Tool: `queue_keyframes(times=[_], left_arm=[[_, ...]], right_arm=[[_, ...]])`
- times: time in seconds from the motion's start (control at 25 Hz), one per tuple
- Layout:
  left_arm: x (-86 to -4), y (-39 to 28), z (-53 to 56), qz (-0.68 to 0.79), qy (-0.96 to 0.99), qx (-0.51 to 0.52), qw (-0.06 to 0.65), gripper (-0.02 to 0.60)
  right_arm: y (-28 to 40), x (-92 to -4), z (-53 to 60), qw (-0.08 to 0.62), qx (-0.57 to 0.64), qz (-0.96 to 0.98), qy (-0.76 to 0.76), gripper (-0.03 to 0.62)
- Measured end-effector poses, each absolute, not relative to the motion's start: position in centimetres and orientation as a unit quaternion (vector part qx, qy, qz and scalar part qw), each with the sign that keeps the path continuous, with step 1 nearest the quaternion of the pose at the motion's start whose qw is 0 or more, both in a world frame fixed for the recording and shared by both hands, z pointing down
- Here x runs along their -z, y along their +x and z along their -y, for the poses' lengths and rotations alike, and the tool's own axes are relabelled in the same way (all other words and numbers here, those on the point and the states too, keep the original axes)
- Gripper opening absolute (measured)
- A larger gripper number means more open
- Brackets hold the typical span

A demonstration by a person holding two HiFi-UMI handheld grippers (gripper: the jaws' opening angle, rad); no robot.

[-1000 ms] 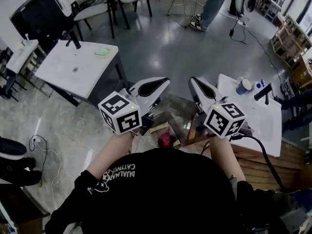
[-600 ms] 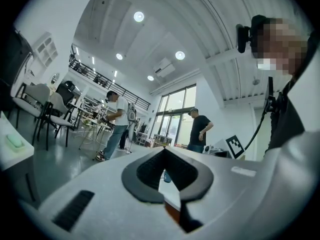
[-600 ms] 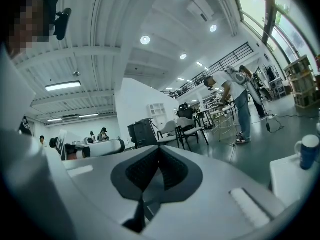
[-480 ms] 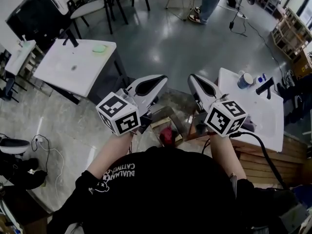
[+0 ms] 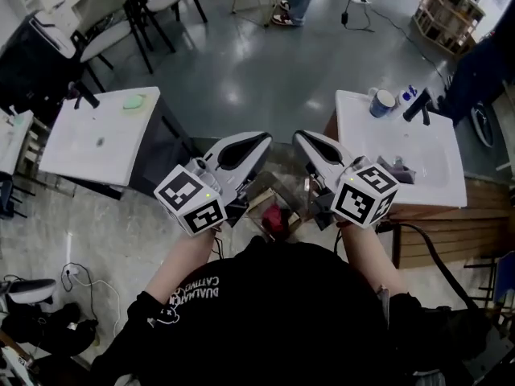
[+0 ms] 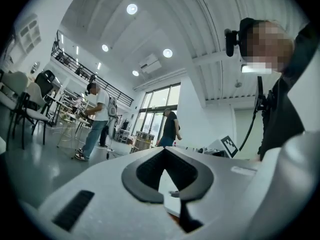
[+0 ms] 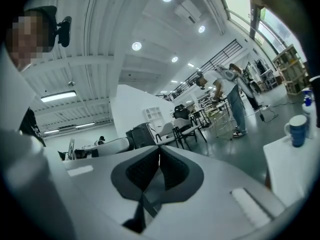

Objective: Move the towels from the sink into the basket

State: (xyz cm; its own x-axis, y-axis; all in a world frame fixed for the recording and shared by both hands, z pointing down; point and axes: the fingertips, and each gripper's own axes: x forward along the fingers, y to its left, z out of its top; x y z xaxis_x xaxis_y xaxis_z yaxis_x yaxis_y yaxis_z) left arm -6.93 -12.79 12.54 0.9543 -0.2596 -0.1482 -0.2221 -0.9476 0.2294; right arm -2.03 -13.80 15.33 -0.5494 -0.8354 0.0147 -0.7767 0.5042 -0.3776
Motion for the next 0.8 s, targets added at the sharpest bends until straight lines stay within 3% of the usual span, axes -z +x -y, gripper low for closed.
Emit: queue_keyframes(times=[0.2, 0.48, 0.8], left_arm=[[-13.5, -2.4, 11.2, 0.088, 0.985, 0.090, 0.118, 0.002], [-13.9, 3.3, 11.7, 0.093, 0.983, 0.078, 0.134, 0.002], [-14.1, 13.2, 12.7, 0.096, 0.978, 0.090, 0.162, 0.002]], right_arm=[[2.6, -16.9, 11.7, 0.055, 0.158, -0.839, -0.518, 0.006], [9.9, -17.0, 11.3, 0.090, 0.162, -0.820, -0.541, 0.006], [20.0, -18.0, 11.0, 0.042, 0.164, -0.814, -0.555, 0.006]])
